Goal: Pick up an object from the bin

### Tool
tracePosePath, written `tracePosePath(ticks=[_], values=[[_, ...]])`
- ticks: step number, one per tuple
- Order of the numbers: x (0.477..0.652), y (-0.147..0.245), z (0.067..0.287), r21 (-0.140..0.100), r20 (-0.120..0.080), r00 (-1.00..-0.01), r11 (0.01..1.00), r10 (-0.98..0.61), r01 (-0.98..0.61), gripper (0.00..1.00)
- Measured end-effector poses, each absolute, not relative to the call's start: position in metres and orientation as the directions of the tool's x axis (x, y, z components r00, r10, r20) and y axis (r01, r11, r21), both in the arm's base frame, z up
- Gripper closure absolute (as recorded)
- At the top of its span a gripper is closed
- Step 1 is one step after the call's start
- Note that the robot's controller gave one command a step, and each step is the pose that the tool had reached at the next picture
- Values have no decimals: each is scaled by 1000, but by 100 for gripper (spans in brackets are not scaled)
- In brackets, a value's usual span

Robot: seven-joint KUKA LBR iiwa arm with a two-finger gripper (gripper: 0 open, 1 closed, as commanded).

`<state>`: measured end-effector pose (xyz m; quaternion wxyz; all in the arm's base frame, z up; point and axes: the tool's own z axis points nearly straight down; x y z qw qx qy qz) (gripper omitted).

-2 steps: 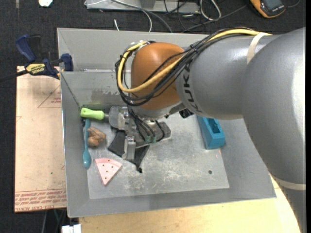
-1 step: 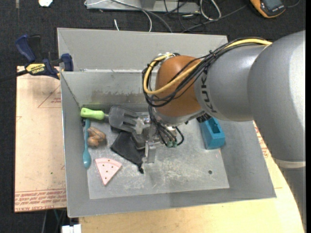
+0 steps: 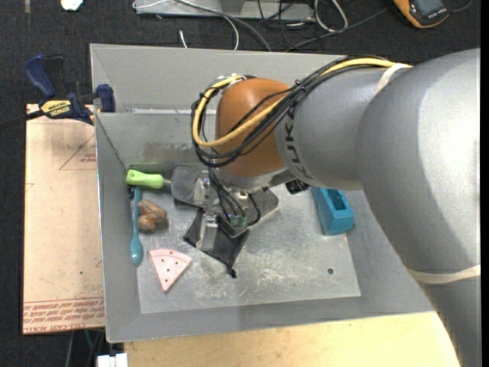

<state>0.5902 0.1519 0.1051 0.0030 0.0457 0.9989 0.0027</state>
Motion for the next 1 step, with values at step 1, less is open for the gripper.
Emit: tracePosePath(ticks=[1], values=[[591, 79, 101, 3, -2, -994, 994, -111, -111, 0]])
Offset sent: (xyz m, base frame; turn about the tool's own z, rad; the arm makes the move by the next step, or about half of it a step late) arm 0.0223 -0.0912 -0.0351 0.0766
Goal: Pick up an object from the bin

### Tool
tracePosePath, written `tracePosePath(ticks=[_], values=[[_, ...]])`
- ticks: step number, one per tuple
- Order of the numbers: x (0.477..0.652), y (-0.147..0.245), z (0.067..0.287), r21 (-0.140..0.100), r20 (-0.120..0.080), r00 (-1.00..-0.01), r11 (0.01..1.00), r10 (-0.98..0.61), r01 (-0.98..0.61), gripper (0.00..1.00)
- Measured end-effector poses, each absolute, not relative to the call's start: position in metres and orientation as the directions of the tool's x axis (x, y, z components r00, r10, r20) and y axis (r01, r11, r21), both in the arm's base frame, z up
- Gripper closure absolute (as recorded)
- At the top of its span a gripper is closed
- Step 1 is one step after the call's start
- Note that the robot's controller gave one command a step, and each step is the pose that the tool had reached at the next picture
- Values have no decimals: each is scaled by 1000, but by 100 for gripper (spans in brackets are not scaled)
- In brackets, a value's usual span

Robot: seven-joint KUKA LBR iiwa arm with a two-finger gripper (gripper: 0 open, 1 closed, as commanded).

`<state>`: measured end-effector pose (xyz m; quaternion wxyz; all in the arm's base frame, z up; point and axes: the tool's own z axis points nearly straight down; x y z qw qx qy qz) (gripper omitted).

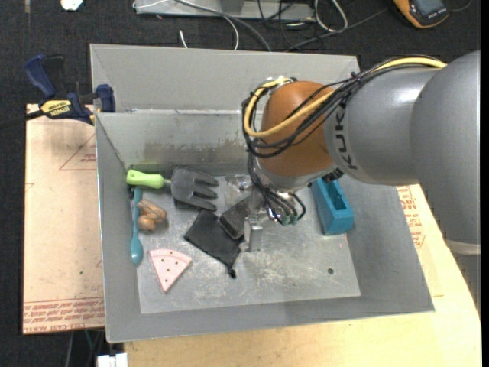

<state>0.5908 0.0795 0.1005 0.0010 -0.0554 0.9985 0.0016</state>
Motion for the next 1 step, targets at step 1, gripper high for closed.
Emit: tracePosePath(ticks=[1], values=[[608, 62, 77, 13, -7, -990, 990, 141, 141, 0]])
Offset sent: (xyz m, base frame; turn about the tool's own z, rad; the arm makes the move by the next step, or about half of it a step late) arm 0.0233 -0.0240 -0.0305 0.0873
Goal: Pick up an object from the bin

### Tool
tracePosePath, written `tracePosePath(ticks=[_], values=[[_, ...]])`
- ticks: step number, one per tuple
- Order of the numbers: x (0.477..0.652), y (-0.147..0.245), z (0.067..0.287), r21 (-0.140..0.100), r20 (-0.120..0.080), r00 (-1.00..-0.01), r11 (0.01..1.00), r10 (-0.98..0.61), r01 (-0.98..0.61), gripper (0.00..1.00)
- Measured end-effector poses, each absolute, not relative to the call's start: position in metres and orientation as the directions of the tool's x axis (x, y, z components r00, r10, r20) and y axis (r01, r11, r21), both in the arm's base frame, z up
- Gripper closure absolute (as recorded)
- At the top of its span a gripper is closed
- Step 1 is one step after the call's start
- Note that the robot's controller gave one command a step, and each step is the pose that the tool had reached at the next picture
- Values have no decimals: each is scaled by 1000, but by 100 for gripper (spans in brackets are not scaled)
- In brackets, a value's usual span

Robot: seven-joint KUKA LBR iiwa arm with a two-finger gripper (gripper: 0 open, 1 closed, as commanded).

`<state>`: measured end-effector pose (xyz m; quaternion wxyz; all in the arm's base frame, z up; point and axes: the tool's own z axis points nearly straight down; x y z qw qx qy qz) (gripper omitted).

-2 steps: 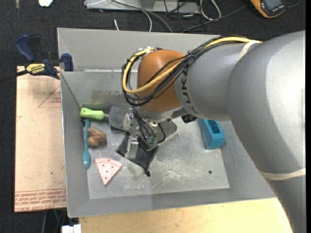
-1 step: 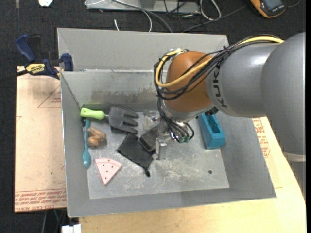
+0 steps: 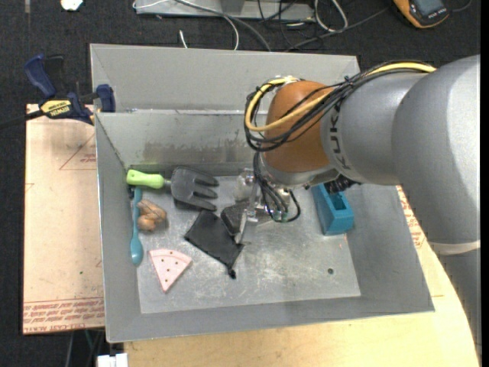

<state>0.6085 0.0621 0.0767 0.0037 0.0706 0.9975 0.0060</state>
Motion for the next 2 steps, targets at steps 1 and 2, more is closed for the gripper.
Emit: tracePosePath(ticks=[1, 2], values=[[616, 56, 71, 6, -11, -1000, 1000, -21, -21, 100], [616, 56, 71, 6, -11, -1000, 1000, -21, -21, 100]])
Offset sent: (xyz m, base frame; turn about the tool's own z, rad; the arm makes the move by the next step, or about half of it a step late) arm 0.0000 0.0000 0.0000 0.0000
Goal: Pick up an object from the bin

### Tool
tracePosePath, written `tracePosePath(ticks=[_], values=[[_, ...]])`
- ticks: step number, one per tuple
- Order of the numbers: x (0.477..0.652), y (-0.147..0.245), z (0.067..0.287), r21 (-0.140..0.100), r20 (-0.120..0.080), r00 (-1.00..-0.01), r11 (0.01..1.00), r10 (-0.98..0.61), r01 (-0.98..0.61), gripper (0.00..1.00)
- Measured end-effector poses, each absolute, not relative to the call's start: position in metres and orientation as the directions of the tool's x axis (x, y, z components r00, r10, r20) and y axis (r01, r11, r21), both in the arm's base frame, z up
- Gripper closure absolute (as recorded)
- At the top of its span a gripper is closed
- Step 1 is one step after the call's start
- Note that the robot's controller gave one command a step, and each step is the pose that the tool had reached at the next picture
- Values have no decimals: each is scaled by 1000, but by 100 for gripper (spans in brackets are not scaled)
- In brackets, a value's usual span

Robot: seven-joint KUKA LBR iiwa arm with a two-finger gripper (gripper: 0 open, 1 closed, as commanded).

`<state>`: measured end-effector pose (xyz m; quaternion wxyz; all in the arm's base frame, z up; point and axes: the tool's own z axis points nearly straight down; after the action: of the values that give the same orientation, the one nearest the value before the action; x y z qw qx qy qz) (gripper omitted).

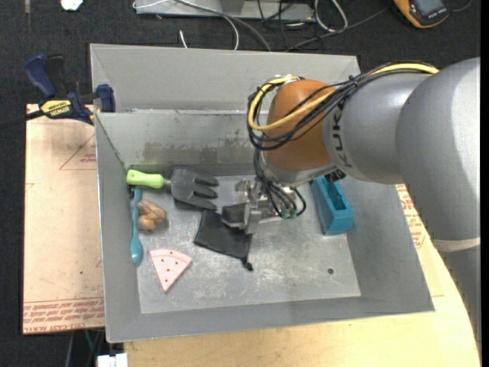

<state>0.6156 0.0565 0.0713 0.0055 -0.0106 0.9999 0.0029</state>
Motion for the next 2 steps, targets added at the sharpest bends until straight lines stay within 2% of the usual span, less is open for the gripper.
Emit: tracePosePath(ticks=[1, 2], values=[[616, 57, 74, 7, -12, -1000, 1000, -20, -20, 100], [613, 57, 110, 6, -3, -1000, 1000, -19, -19, 100]])
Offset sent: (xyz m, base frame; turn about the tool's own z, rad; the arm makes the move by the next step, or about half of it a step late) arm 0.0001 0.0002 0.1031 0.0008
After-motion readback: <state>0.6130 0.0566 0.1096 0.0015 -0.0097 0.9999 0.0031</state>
